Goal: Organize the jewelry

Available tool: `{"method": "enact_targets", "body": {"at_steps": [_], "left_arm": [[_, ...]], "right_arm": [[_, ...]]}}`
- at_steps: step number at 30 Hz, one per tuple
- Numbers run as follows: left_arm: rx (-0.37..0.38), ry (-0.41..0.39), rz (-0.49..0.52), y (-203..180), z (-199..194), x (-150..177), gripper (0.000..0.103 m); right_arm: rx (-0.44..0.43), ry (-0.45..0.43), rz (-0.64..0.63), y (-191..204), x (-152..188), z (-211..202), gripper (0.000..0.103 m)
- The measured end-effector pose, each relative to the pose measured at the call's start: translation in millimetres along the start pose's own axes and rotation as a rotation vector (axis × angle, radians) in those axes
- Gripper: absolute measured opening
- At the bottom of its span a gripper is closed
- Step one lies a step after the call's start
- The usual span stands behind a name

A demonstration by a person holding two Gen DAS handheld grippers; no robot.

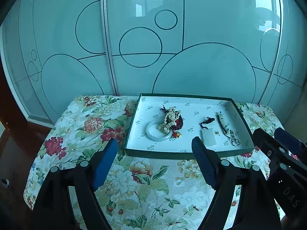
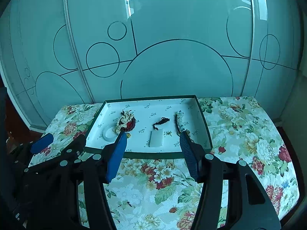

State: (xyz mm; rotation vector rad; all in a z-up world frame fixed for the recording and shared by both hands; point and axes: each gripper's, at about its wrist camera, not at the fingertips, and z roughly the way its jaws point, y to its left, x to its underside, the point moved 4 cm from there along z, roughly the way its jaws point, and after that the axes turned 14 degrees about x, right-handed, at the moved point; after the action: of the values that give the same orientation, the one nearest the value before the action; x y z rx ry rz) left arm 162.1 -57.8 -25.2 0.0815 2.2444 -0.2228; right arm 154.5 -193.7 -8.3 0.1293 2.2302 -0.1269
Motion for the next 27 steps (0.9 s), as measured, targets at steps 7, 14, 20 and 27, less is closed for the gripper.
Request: {"method": "enact_targets", "body": {"at_steps": [7,14,20,27], "left_arm": [[0.001,0.001,-0.002,0.3,0.0,0.5,0.078],[0.0,0.003,-0.007,0.7,-2.5,2.5,0.078],[0.002,0.0,-0.008,1.2,-3.9,2.1,0.078],[0.002,0.004,-0.009,1.3,-2.1,1.6,0.078]], "right_arm": [[-0.001,0.001,0.001,0.1,0.5,-0.1,0.057],[-0.001,0.001,0.001,0.3,1.1,-1.3,0.057],[0.0,-0.001,0.0,0.3,0.9,-1.0,0.057],[0.0,-0.002,0.0,0.5,1.3,-3.6,0.057]]}}
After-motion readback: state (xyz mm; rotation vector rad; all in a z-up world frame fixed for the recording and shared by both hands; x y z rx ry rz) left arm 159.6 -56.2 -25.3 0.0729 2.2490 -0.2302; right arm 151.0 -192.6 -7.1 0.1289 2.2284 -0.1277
